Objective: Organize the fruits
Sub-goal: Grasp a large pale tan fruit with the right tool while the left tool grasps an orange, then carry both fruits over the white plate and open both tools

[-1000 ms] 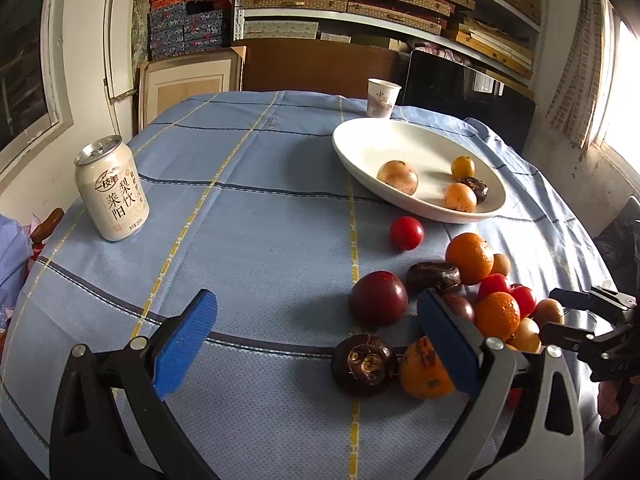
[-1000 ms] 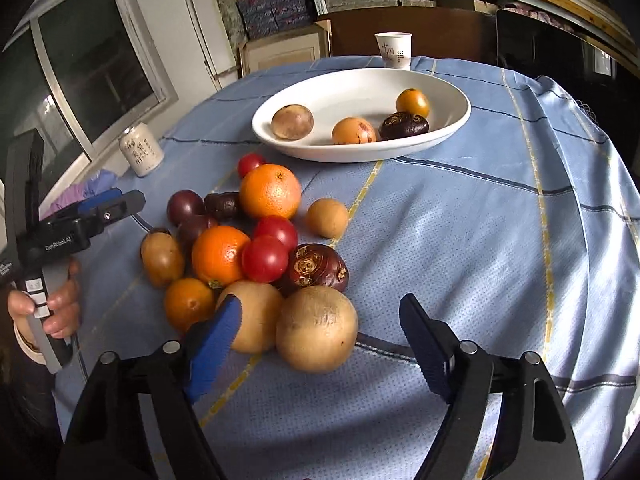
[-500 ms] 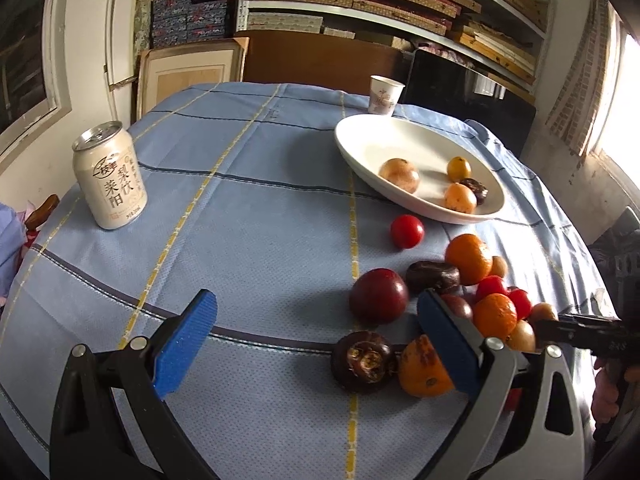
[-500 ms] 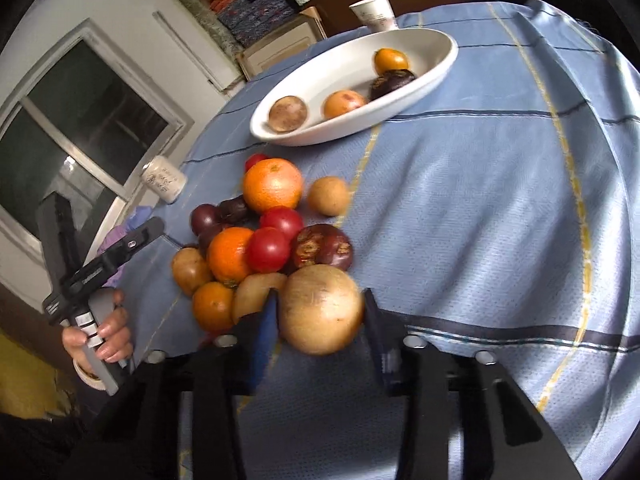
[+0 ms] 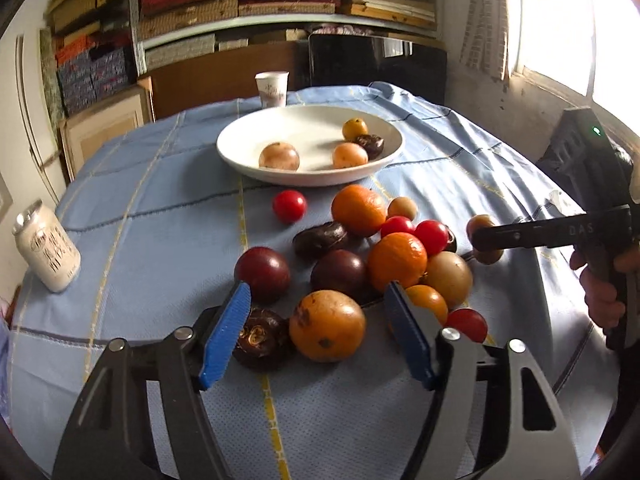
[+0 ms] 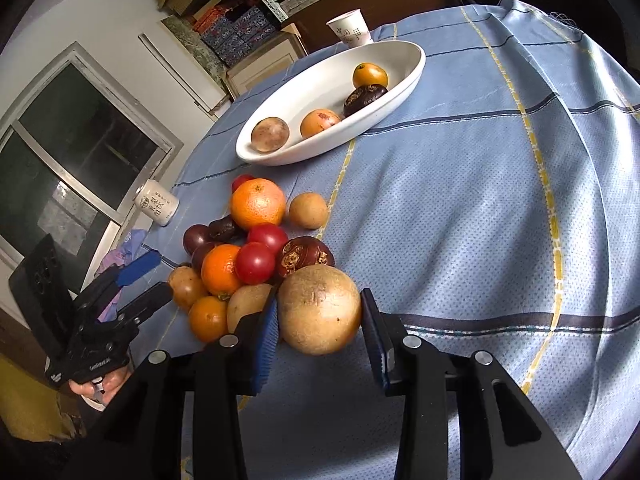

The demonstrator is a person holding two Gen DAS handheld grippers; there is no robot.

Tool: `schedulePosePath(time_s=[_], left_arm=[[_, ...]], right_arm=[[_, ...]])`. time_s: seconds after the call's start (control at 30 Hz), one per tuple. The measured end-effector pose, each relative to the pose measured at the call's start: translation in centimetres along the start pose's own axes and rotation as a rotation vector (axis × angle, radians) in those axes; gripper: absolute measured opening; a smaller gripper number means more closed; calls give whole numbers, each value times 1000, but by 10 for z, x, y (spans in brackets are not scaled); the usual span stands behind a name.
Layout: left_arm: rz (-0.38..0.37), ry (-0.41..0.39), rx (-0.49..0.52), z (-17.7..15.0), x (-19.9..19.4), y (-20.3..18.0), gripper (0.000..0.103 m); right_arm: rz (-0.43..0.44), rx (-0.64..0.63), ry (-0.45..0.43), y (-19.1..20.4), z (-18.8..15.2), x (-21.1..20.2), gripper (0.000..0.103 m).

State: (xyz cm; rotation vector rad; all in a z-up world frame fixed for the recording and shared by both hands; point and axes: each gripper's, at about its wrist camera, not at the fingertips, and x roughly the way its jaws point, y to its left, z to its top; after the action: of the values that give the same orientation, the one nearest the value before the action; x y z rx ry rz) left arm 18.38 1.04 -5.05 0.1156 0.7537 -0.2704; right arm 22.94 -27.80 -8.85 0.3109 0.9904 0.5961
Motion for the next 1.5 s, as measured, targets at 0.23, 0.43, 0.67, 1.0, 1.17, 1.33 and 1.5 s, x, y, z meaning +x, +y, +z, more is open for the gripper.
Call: schedulePosePath(time_s=[0.23,0.43,0.67,1.0,1.17,1.33,1.5], left_arm=[[-26,14,35,-3,3,-8,68],[-44,70,33,-3,13,-6,56],[-47,104,57,-6,20,-9,55],[-39,104,61,-6,20,-9,51],[-36,101,44,-6,18,-5,43],[-32,91,42,-6,16,-5,43],[-68,50,-9,-5,5,3,43]], right_arm=[[-30,-28,4,5,-3,1,40],[-33,-29,17,5,-4,2,40],[-44,-40,17,5,-5,4,40],[-58,-62,15,8,-5,5,40],[-57,-65,17,8,-6,4,41],[-54,-57,8,7,-6,2,40],[-28,-65,-67,9,-5,-12,40]])
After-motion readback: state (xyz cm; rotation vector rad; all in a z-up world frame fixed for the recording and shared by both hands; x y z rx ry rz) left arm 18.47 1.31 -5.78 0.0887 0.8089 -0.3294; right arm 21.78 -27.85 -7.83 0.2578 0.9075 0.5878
